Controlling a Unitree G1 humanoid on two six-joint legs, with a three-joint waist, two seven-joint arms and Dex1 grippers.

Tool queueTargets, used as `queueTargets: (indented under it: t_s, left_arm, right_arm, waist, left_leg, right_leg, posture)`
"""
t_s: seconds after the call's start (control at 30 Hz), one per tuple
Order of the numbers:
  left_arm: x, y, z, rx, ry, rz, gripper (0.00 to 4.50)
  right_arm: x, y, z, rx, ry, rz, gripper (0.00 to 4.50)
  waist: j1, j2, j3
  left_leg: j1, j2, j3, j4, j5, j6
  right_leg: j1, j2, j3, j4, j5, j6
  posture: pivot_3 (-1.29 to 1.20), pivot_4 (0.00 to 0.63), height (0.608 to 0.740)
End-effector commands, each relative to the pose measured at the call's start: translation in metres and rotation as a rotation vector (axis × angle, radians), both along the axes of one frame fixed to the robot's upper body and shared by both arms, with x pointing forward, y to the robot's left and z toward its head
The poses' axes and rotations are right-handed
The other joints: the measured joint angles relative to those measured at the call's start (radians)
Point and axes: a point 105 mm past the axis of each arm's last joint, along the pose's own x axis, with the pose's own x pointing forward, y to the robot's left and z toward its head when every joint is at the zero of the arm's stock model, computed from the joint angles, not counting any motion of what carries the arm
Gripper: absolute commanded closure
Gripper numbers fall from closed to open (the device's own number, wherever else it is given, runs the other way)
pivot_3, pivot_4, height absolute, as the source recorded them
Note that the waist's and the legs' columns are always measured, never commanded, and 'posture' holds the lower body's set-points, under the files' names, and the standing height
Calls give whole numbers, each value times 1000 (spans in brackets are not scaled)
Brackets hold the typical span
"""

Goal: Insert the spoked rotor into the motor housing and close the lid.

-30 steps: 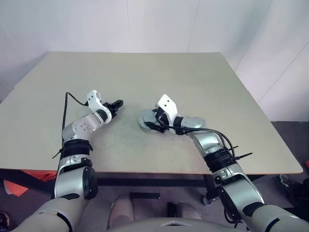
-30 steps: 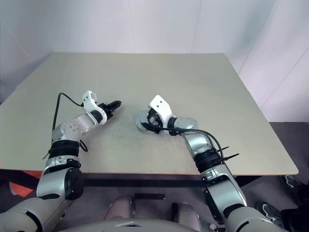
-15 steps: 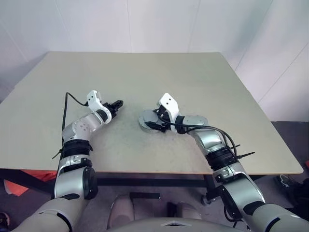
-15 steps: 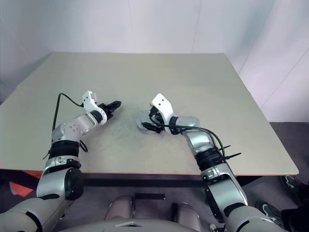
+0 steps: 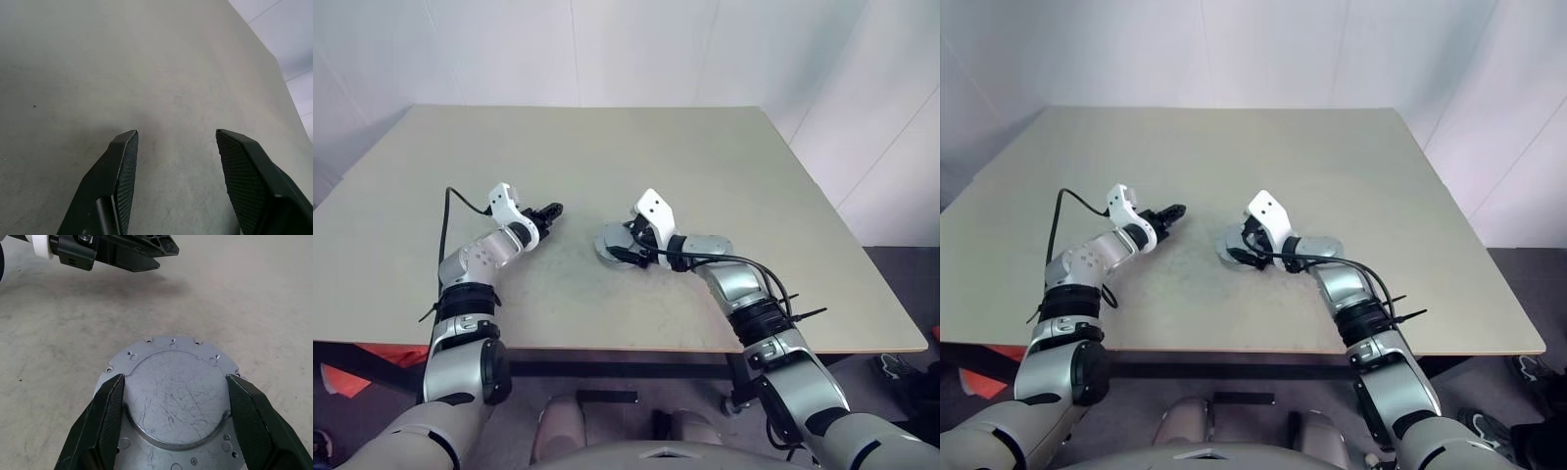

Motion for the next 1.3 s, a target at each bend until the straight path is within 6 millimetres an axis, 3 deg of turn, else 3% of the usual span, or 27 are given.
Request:
queueTargets:
  t_s: [0.03,0.53,0.97,1.3]
  left_arm:
    - [2,1,15,12,-56,0,1824]
    - [1,0,14,7,-53,3,1824]
    - [0,0,12,4,-52,4,1824]
    - [0,0,11,5,-51,6,1824]
  right_arm:
    - [1,-3,0,-26,-9,9,930]
    - [-4,-9,-14,-80,32,32,930]
    - [-7,4,11,41,49,57,930]
    - [-6,2,1,-31,16,58,930]
  waist:
    - [0,0,0]
    - [2,0,0]
    - [1,0,0]
    - [1,0,0]
  left_leg:
    - [0,0,0,0,0,0]
    - [0,0,0,0,-1,1]
    - [0,0,0,0,-1,2]
    - [0,0,0,0,-1,2]
  right_leg:
    - [0,0,0,0,0,0]
    - [1,0,0,-1,0,0]
    - [1,0,0,-1,0,0]
    - [0,0,0,-1,0,0]
  posture:
    - [0,0,740]
    - [0,0,740]
    - [0,0,740]
    - [0,0,740]
